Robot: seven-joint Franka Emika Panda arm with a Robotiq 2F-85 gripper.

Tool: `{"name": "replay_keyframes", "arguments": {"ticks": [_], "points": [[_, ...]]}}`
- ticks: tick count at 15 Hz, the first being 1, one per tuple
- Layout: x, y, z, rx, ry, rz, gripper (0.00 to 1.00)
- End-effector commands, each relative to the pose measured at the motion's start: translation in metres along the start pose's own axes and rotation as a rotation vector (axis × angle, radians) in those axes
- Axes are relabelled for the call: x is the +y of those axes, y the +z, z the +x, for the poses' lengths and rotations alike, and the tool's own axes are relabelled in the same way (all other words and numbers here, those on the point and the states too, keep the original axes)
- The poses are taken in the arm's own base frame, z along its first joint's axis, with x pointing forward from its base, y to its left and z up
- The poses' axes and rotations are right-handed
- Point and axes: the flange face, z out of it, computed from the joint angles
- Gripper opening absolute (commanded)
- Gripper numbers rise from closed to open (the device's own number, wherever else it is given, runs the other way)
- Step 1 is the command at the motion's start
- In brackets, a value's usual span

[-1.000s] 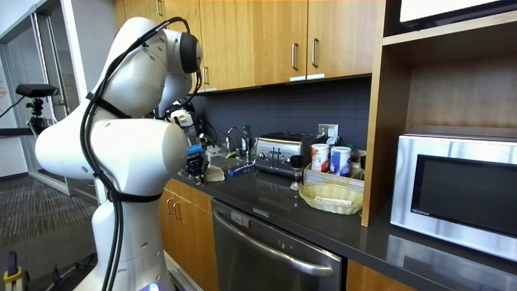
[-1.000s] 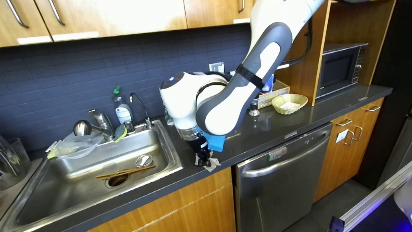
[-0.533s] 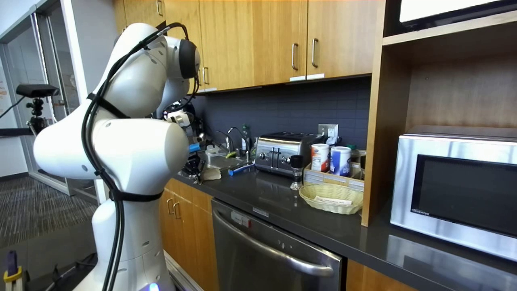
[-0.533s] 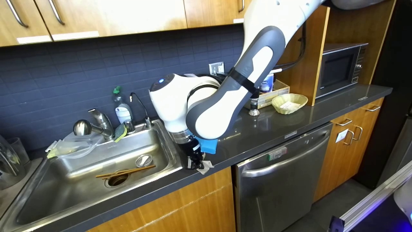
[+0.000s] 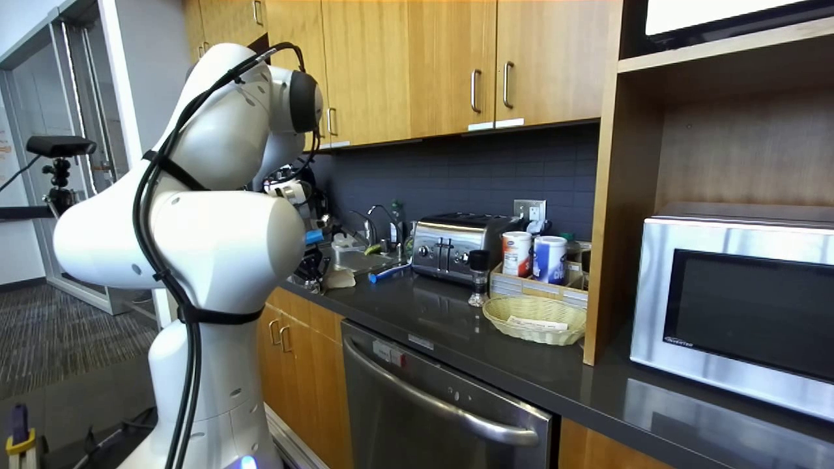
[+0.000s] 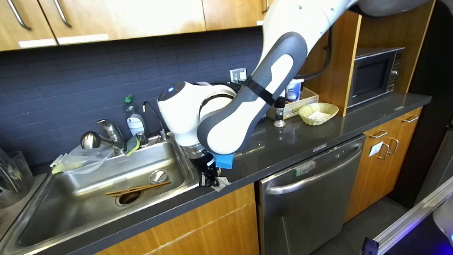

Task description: Use the paper to clean the counter

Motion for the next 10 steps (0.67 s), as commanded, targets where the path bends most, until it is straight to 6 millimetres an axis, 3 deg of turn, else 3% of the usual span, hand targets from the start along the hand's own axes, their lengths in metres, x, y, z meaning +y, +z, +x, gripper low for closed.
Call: {"name": "replay_keyframes", "arguments": {"ticks": [1,10], "points": [[0.016,0.002,0.000,-0.003,0.018,-0.010,0.01],[0.076,0.014,-0.028,-0.018,0.140,-0.019,0.01]]}}
